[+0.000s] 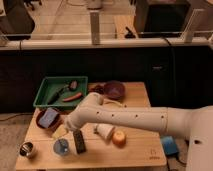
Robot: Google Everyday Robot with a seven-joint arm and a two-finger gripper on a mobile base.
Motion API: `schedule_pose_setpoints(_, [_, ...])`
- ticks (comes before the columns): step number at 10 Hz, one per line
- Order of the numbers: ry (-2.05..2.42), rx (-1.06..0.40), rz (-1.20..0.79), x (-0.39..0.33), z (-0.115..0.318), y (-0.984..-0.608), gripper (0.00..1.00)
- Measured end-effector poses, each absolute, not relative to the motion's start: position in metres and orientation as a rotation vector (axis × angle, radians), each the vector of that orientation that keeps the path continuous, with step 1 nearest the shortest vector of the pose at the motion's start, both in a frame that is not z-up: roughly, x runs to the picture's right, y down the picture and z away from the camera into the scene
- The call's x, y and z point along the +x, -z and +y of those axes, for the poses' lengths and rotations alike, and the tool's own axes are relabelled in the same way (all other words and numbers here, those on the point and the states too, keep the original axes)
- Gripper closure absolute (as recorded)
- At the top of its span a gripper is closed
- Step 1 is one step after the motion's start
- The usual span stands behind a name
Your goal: Place fork in plastic cup
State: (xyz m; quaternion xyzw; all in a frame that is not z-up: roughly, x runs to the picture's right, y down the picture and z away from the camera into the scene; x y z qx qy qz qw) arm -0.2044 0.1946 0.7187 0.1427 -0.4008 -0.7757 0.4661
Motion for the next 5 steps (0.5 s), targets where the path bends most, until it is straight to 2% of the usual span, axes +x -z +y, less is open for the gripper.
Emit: schedule_pose_setpoints(5, [1.906, 0.352, -0.986, -0.2060, 0.1951, -0.7180, 0.20])
